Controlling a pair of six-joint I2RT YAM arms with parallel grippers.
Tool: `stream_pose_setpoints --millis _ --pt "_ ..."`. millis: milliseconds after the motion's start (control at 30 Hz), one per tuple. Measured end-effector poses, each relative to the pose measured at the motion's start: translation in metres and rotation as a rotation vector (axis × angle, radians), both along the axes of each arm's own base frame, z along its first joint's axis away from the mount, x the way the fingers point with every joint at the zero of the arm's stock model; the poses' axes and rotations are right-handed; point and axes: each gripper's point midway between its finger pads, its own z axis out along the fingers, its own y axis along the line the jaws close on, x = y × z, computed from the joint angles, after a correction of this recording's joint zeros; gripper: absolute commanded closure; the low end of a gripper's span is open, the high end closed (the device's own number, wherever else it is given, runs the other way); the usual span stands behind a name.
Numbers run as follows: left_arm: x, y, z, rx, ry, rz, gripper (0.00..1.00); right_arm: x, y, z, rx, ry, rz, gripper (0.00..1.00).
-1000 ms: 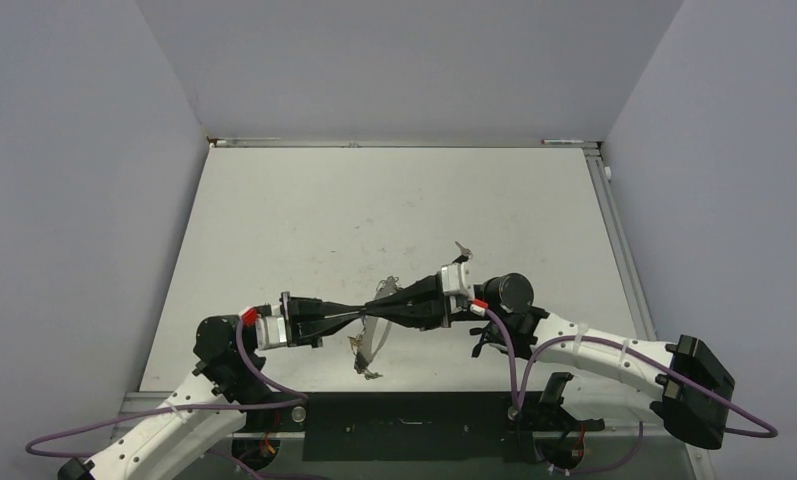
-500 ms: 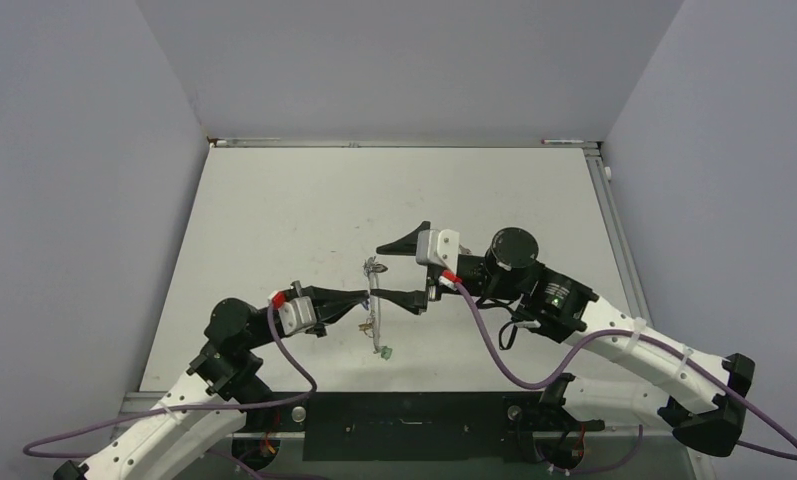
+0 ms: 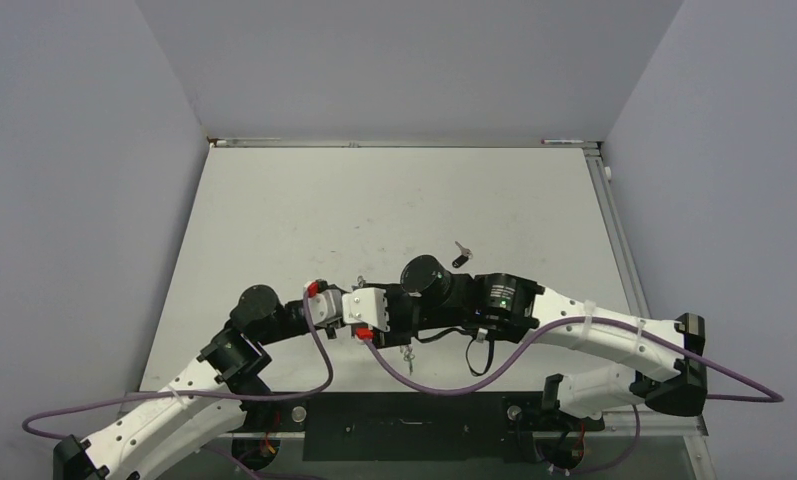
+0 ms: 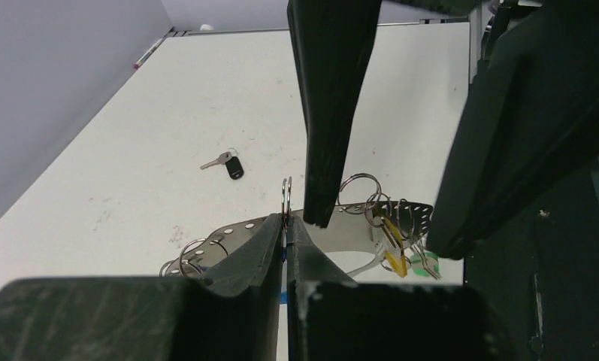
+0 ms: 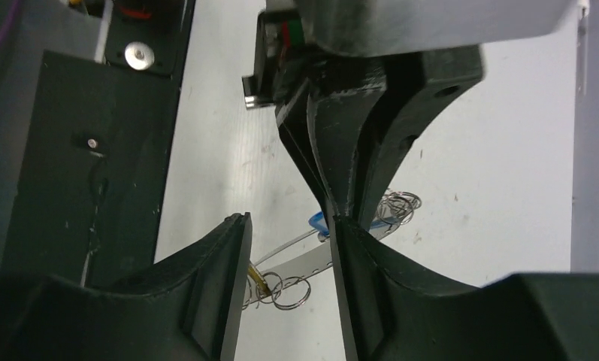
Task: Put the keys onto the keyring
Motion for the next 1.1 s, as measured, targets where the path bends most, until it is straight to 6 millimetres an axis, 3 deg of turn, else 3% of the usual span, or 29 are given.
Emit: stream_pose_setpoints --millis 67,167,833,1100 --pt "-0.002 -0.002 -0.002 0.007 0.005 -0.008 1.0 0.001 -0.001 -0.022 -0.086 -0.003 -0.003 0.58" --pt "-0.005 -0.003 -0.004 0.014 0.008 -0.017 1.0 0.007 -0.006 -0.034 -0.141 -0.024 -0.018 0.59" --pt "-0.01 -0.006 -0.013 0.051 0.019 -0.026 1.0 0.036 -0.019 -0.033 -0.196 -0.16 -0.087 0.64" --pt "-0.01 -0.005 -0.014 0.054 0.021 -0.027 1.0 0.036 -0.019 -0.034 -0.197 -0.16 -0.082 0.66"
